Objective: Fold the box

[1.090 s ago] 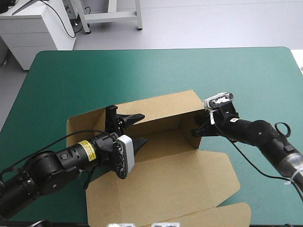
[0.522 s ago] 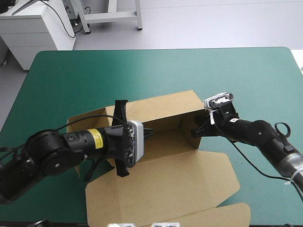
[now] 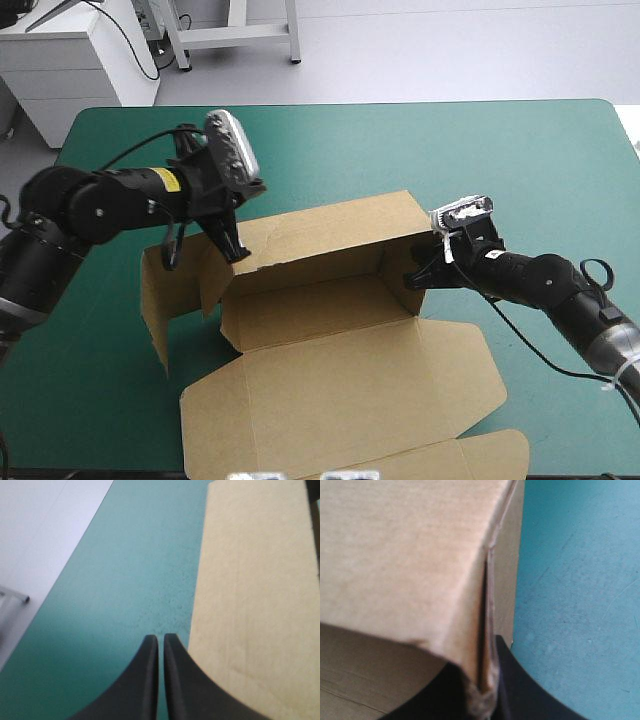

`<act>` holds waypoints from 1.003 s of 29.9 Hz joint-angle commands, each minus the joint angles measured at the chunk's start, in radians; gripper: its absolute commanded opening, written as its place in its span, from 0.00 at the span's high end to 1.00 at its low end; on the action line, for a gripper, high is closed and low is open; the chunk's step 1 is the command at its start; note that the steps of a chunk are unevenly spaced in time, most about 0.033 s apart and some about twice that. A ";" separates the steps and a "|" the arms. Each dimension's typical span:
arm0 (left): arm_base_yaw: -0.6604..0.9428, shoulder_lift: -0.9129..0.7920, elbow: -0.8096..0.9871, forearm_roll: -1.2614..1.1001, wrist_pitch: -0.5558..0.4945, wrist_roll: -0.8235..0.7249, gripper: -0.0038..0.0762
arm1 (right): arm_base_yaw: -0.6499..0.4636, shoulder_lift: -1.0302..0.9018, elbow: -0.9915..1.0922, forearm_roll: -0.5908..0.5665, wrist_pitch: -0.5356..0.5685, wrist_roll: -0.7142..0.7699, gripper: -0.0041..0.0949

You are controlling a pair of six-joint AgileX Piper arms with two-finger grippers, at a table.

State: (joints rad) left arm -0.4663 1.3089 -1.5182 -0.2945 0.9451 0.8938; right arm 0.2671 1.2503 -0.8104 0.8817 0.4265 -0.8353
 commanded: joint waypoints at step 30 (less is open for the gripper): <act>0.517 -0.090 -0.071 0.060 0.243 -0.452 0.94 | 0.003 -0.048 -0.272 -0.465 0.384 0.560 0.97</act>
State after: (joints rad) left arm 0.0492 1.2423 -1.5599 -0.2211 1.2345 0.4544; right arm 0.2671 1.2349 -1.0062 0.4502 0.6682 -0.3916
